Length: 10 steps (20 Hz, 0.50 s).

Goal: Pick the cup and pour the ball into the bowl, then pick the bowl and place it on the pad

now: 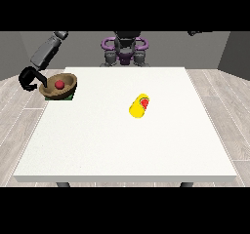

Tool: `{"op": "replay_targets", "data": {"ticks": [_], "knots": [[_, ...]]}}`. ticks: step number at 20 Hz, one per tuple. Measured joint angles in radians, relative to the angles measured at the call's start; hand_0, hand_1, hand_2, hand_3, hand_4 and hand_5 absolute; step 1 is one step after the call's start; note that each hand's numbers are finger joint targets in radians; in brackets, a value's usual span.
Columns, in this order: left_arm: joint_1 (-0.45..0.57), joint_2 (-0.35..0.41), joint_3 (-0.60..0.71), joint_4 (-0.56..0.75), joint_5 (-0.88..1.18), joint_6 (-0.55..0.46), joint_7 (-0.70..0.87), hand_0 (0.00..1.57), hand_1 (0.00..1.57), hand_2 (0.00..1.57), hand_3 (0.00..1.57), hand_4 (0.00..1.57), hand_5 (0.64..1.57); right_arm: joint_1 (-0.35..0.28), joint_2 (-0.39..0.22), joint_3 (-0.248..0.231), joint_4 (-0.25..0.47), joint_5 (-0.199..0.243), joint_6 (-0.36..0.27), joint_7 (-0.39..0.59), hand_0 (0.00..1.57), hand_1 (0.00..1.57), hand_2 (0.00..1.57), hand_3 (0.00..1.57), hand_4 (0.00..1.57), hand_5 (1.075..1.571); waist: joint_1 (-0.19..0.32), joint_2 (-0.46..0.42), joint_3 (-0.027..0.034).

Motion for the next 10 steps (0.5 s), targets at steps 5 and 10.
{"op": "replay_targets", "data": {"ticks": [5,10], "knots": [[0.031,0.012,0.017,-0.074,0.022,0.041,0.022,0.0,0.0,0.0,0.0,0.0,1.564,-0.024,-0.047,-0.02,0.013,-0.012,0.025,-0.014,0.39,0.39,0.34,0.29,0.0,1.414,-0.015,0.013,-0.0004],[0.068,0.014,0.036,-0.115,0.067,0.052,0.045,0.0,0.0,0.0,0.0,0.0,1.566,-0.051,-0.083,-0.034,0.027,-0.027,0.063,0.018,0.39,0.39,0.0,0.11,0.0,1.397,-0.017,0.006,-0.001]]}}
